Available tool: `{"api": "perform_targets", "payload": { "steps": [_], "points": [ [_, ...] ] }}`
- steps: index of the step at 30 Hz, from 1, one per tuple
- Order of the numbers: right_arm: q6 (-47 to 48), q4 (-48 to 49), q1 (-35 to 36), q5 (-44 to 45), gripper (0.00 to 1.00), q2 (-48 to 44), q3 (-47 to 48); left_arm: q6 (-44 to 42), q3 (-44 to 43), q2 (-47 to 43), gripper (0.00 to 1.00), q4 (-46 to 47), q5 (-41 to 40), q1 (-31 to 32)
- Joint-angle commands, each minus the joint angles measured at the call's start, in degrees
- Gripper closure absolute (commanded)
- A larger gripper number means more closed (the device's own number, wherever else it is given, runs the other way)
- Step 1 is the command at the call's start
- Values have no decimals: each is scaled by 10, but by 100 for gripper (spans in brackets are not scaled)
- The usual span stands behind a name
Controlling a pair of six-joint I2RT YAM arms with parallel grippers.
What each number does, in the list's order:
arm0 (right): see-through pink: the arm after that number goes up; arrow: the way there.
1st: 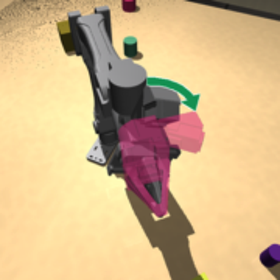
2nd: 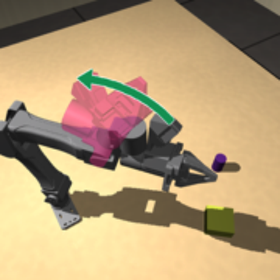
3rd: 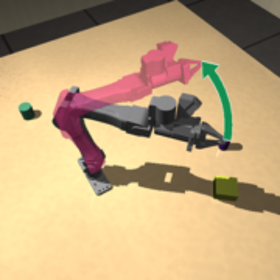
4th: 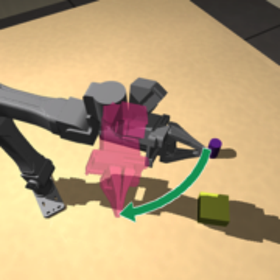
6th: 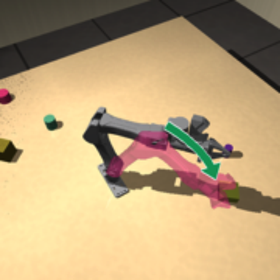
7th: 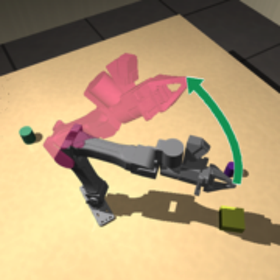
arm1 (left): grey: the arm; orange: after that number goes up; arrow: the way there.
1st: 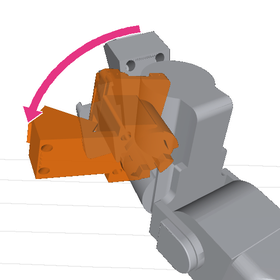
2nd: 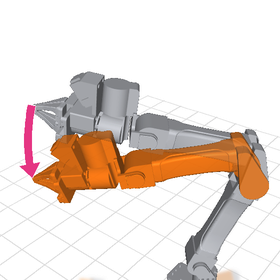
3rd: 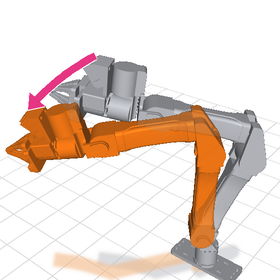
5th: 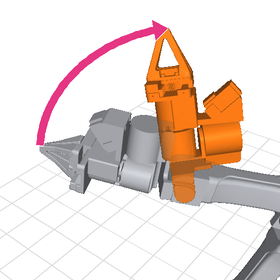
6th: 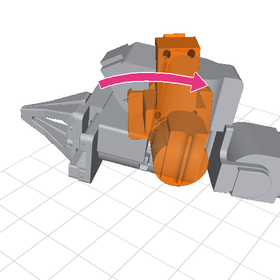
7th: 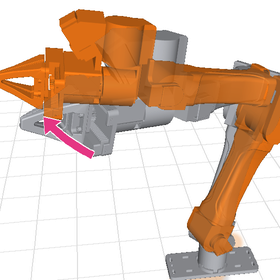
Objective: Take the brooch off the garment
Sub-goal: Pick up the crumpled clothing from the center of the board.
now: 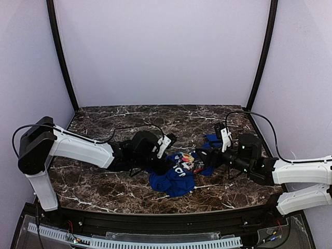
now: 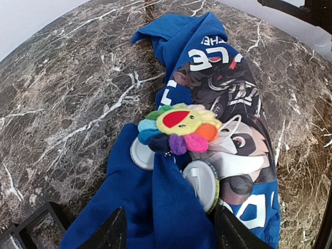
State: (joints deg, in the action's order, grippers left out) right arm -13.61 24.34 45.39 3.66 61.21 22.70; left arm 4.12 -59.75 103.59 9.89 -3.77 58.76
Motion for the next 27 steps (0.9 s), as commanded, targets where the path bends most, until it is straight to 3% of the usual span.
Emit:
{"api": "perform_targets", "payload": {
  "steps": [1,5,11,13,27],
  "points": [
    [3,28,4,-13,16,19,-1,16,-14,7,44,-28,-5,1],
    [3,25,5,-11,16,28,2,20,-16,12,57,-31,-3,1],
    [2,22,7,-7,16,23,1,22,-17,9,92,-29,15,2],
    [2,23,7,-7,16,22,0,23,-14,4,98,-26,14,1],
    [-10,46,28,-33,21,15,3,19,26,-90,99,92,35,0]
  ]
}}
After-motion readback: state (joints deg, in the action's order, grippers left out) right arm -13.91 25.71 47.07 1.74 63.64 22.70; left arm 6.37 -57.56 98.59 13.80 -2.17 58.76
